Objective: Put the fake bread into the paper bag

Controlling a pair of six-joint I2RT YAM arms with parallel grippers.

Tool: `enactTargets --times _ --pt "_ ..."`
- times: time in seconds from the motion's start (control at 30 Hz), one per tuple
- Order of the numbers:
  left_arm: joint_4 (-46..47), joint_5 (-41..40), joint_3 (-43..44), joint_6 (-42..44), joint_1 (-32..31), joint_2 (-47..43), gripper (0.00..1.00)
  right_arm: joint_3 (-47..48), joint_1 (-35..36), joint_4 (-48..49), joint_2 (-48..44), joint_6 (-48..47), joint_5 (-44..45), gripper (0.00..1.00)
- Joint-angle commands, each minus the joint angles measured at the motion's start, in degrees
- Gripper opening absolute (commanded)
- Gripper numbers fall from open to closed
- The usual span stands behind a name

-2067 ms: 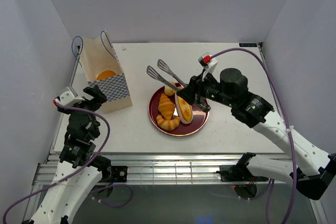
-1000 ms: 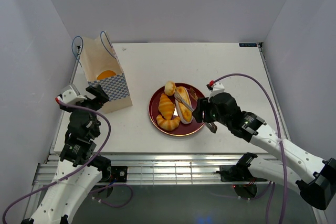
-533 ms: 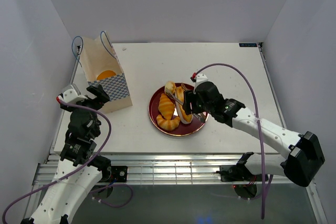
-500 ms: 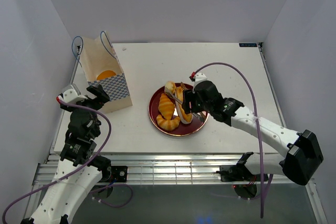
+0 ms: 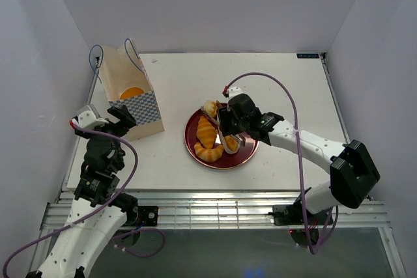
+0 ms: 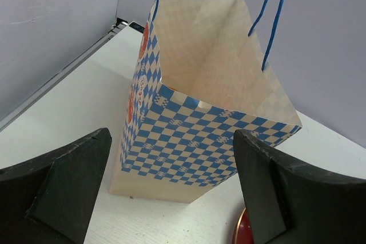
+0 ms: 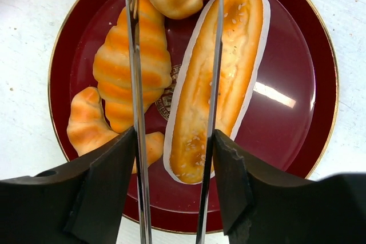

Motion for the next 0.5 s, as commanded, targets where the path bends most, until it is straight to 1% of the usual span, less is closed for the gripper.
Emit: enactTargets --times 0.0,0.03,0.23,0.33,0.47 --pt "0.3 1.2 1.9 0.3 -0.3 -0.6 0.98 3.0 -0.3 2.6 -0.3 -0.8 0.1 0.59" --pt "0.3 1.3 1.9 0.2 -0.3 -0.7 0.98 3.0 -0.3 2.7 -0.4 -0.8 0.1 0.54" --pt "0.3 1.5 1.8 0.3 -0.3 -0.8 0.98 4.0 -0.3 2.5 -2.2 -0.9 -0.7 0.42" --pt "0.3 1.5 1.8 0.3 -0.3 -0.8 0.98 5.7 -0.3 1.0 -3.4 -1.2 -0.5 0.39" --pt "0.2 1.2 1.8 0.3 -0.3 -0.9 0.98 8.3 -0.4 -1.3 -5.9 -1.6 -0.9 0.38"
